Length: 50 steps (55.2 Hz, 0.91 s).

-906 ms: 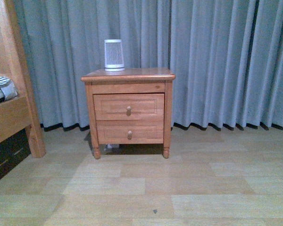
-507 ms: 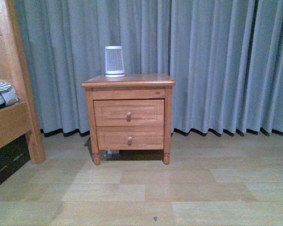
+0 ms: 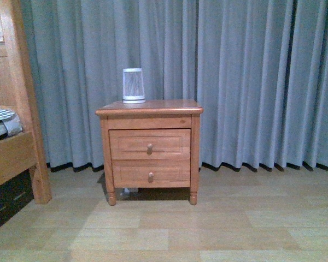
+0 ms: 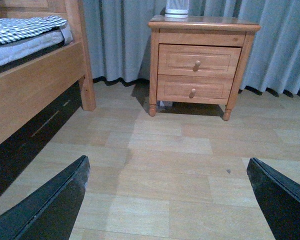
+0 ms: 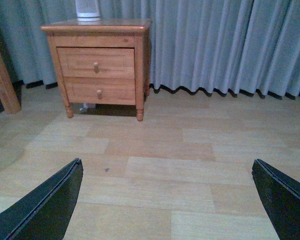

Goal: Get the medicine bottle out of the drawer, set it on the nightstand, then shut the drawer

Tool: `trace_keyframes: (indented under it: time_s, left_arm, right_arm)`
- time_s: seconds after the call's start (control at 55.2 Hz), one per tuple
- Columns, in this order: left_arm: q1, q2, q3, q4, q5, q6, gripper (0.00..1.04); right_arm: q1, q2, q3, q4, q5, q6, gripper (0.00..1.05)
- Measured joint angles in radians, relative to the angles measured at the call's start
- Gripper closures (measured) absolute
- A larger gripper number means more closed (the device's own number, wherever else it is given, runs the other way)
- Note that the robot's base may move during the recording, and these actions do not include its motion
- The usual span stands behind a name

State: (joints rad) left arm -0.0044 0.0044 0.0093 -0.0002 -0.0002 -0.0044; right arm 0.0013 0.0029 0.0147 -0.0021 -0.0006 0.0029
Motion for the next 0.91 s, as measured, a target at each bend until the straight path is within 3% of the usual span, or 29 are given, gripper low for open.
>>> trace_keyframes:
  time_s: [0.906]
  left_arm:
    - [0.0, 0.0, 0.0, 0.0, 0.0, 0.0, 0.07]
  right_arm:
    - [0.0, 0.0, 0.0, 0.0, 0.0, 0.0, 0.0]
